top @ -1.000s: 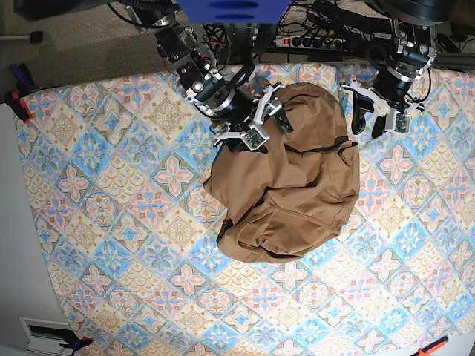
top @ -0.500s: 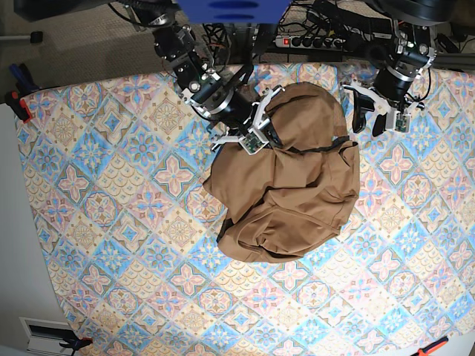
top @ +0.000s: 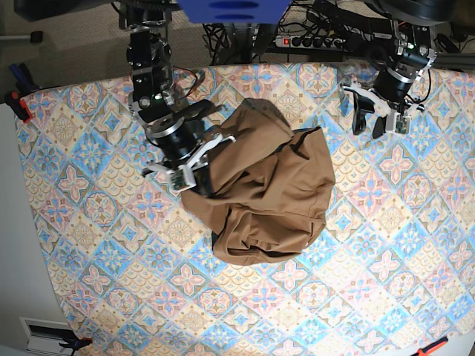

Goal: Layout the t-shirt on the table in an organized manner, then fold the t-shirt properly
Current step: 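Grasp the shirt edge with the right gripper and drag it outward, then reach the left gripper into the shirt's middle and grasp fabric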

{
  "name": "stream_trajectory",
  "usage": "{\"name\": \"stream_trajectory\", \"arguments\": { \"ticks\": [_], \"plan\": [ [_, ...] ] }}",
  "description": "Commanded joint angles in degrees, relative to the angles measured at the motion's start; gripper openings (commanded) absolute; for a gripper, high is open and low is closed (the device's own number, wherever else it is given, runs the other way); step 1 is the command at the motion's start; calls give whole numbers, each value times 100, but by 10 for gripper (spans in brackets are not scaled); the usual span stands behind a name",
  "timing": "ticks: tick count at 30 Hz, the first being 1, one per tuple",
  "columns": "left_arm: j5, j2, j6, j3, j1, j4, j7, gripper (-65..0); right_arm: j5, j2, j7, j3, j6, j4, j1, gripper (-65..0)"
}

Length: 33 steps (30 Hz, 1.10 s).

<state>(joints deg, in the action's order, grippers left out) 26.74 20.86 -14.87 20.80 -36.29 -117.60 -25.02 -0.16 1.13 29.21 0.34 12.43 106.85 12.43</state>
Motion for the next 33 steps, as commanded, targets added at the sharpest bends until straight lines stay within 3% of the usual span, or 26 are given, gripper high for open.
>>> {"name": "stream_trajectory", "arguments": {
  "ticks": [1, 9, 13, 17, 20, 23, 27, 33],
  "plan": [
    [38, 72, -12, -62, 170, -95, 159, -391, 47, 6, -165, 32, -7, 133, -51, -650],
    [-2090, 424, -12, -1416, 1269, -95, 106, -383, 47, 6, -165, 23, -7, 124, 186, -650],
    [-2679, 380, -20, -2163, 2104, -95, -808, -349, 47, 6, -165, 23, -7, 115, 248, -650],
    [-2784, 177, -99, -2770, 2913, -86, -2039, -247, 47, -3, -165, 23, -7, 115, 300, -650],
    [-2740, 81, -434, -3121, 3326, 46, -2540, -245, 47, -3, -165, 23, -7, 124, 397, -650],
    [-2784, -95, -706, -3412, 3590, 538, -2567, -250, 47, -3, -165, 23, -7, 124, 397, -650],
    [-2784, -376, -732, -3438, 3836, 1277, -2567, -249, 47, -11, -165, 41, -7, 124, 406, -650],
    [-2767, -438, -759, -3491, 3854, 1672, -2558, -249, 47, -11, -165, 23, -7, 124, 415, -650]
  ]
}}
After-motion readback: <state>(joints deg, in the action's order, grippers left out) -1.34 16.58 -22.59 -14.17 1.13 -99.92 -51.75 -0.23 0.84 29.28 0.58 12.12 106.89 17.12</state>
